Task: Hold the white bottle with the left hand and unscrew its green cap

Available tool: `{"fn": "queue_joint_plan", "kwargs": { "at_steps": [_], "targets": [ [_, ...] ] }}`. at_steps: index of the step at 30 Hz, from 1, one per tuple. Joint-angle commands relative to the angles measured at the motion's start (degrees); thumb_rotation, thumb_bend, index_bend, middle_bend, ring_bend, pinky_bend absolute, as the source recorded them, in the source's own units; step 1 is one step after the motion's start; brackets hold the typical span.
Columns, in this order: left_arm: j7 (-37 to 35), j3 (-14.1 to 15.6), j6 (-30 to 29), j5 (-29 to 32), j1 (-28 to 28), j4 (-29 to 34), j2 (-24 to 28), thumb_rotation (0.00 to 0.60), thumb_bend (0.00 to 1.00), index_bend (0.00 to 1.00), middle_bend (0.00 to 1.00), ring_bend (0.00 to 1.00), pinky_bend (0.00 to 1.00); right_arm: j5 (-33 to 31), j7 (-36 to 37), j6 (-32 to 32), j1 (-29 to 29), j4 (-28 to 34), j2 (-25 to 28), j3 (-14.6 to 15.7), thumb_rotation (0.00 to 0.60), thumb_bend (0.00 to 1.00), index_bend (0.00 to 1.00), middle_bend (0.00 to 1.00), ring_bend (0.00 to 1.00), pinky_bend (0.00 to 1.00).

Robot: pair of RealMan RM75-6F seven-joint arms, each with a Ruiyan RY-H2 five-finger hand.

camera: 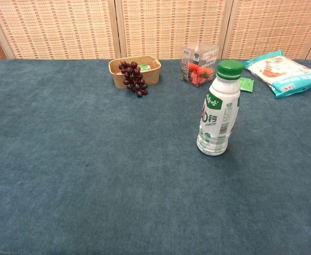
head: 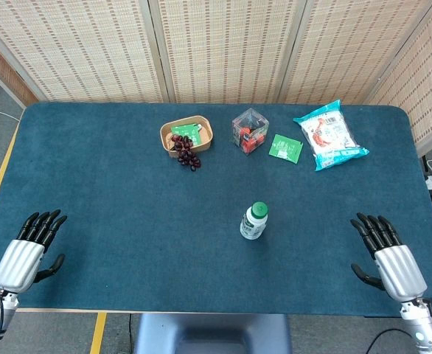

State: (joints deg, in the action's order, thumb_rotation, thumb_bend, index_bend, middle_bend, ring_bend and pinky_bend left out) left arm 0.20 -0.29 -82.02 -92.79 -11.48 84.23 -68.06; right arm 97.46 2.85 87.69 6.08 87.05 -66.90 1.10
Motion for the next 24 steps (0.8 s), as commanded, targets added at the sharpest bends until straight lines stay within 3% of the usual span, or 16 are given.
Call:
{"fn": "queue_joint_plan", "kwargs": {
  "at_steps": [1, 3, 6, 7, 10, 17, 24],
  "targets": [
    [-3.59, 0.55, -2.26, -2.02, 0.31, -3.13, -2.33, 0.6, 0.43, 0.0, 0.0, 0.0, 0.03, -0.02, 0.04, -0.19, 0.13, 0.09, -0.07, -0.01, 0.6, 0.17, 0.0, 0.0, 0.0, 0.0],
    [-9.91, 0.9, -2.35, -3.73, -0.77, -6.37, -4.66, 0.6, 0.43, 0.0, 0.0, 0.0, 0.04, 0.36, 0.36, 0.12, 0.12, 0.27, 0.04, 0.07, 0.6, 0.17, 0.0, 0.0, 0.0, 0.0],
    [-27.78, 1.92, 0.2, -4.86, -3.57, -10.0, -8.84, 0.6, 0.41, 0.0, 0.0, 0.0, 0.03, 1.62, 0.84, 1.26, -0.35, 0.93, 0.69, 0.71, 0.6, 0.17, 0.0, 0.0, 0.0, 0.0],
    [-29.61, 1.34, 0.76, -4.28, -4.22, -10.89, -10.35, 0.6, 0.41, 0.0, 0.0, 0.0, 0.02, 1.97, 0.8, 1.34, -0.45, 1.01, 1.01, 1.0, 0.6, 0.17, 0.0, 0.0, 0.0, 0.0],
    [-31.48, -0.02, 3.07, -3.98, -7.02, -12.56, -15.0, 0.6, 0.4, 0.0, 0.0, 0.0, 0.02, 2.35, -0.3, 1.03, -0.58, 1.23, 1.93, 1.51, 0.6, 0.17, 0.0, 0.0, 0.0, 0.0],
    [-42.9, -2.0, 15.43, 0.26, -14.95, -4.35, -18.22, 0.6, 0.4, 0.0, 0.0, 0.0, 0.01, 1.63, 0.15, 3.31, -1.47, 1.76, 2.25, 0.59, 0.6, 0.17, 0.0, 0.0, 0.0, 0.0],
    [-42.33, -4.82, 21.15, 5.17, -18.96, -4.98, -26.77, 0.6, 0.39, 0.0, 0.0, 0.0, 0.0, 1.59, 0.27, 3.47, -1.71, 1.71, 2.42, 0.58, 0.6, 0.17, 0.0, 0.0, 0.0, 0.0]
  ]
}}
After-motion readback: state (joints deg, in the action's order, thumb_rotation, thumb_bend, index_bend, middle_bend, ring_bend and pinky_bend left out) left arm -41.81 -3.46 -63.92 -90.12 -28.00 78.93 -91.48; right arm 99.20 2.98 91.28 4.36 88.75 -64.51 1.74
